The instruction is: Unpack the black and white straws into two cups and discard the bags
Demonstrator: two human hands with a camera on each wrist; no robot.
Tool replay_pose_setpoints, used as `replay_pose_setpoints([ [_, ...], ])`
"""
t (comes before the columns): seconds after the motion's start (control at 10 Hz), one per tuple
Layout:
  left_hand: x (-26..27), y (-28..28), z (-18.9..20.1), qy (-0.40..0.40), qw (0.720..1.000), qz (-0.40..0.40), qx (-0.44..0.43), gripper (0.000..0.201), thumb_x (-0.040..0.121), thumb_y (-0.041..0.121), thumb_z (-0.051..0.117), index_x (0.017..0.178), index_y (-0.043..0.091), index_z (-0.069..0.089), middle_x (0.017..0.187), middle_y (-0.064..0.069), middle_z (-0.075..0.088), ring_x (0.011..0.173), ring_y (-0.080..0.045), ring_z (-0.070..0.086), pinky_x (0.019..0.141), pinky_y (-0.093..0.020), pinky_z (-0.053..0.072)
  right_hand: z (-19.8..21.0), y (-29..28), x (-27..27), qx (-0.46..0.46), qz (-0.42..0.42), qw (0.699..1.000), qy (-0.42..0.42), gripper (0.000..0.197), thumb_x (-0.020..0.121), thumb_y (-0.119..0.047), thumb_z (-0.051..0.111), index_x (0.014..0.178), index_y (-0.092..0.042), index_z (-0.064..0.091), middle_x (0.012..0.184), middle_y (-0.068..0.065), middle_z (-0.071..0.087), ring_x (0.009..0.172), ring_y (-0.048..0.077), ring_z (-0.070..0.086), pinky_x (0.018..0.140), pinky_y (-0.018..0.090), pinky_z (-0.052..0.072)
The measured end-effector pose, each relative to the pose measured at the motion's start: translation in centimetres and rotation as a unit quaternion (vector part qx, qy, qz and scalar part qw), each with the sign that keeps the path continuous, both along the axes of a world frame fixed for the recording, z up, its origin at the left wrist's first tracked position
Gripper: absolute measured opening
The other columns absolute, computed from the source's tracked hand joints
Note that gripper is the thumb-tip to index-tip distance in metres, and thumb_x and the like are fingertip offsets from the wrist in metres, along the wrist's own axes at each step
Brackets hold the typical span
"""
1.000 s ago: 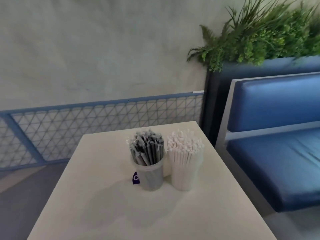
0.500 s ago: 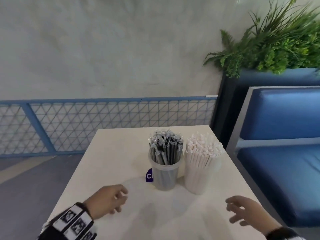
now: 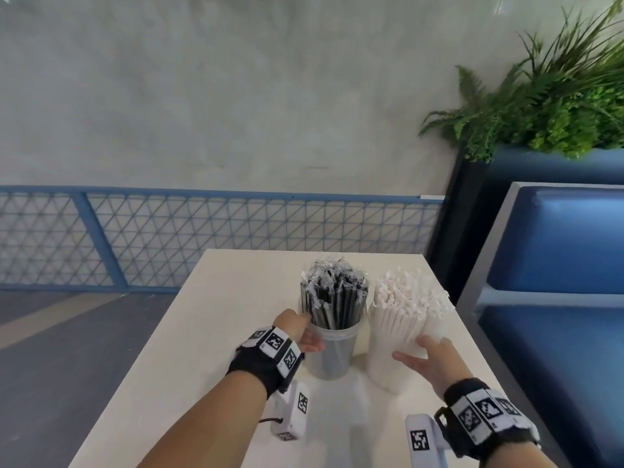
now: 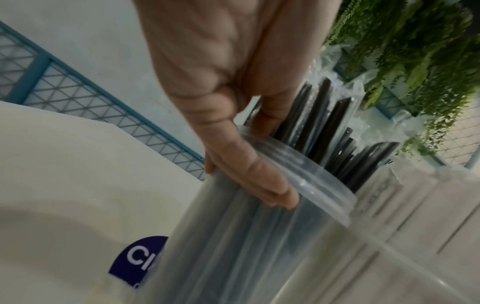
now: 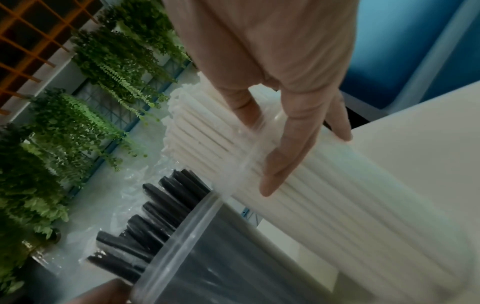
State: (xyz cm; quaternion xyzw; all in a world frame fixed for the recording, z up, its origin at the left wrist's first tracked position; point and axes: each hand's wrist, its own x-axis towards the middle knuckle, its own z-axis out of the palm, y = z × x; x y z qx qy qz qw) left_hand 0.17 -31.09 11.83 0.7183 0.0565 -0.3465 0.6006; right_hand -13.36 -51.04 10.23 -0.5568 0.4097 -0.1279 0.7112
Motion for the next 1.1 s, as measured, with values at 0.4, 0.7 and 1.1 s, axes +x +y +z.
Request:
replay_pose_setpoints([
  [0.4,7.7,2.0,3.1,-0.031,0.993,0.115,0.001,0.036,0.1,0.013,0.036,0.07,-0.003,0.045,0.035,-0.017,0.055,0.03,-0.023,0.057,0.042,-0.03,0.052,3.1,1.8,8.1,0.012,0.096,0.995,-0.04,0.063,0.067,-0.024,0.08,0.113,0.012,0.056,0.116,0.01,0.053,0.091,0.016,0.058,0.066,-0.002,0.04],
  [0.7,13.7,2.9,0.5,-0.043,0.984,0.172,-0.004,0.026,0.1,0.011,0.035,0.105,-0.013,0.044,0.055,-0.026,0.056,0.026,-0.024,0.055,0.029,-0.027,0.046,1.4,1.5,17.4,0.1,0.04,0.988,-0.115,0.063,0.086,-0.017,0.063,0.14,-0.002,0.033,0.135,0.021,0.047,0.084,0.022,0.068,0.064,0.013,0.051],
  [1.1,14.0,3.8,-1.6,0.008,0.99,0.141,-0.007,0.05,0.099,0.039,0.037,0.092,-0.008,0.055,0.044,-0.018,0.061,0.04,-0.029,0.061,0.039,-0.026,0.051,0.5,2.1,17.0,0.067,0.102,0.991,-0.055,0.056,0.094,-0.009,0.046,0.142,-0.015,0.019,0.122,0.013,0.046,0.079,0.031,0.064,0.07,0.038,0.051],
])
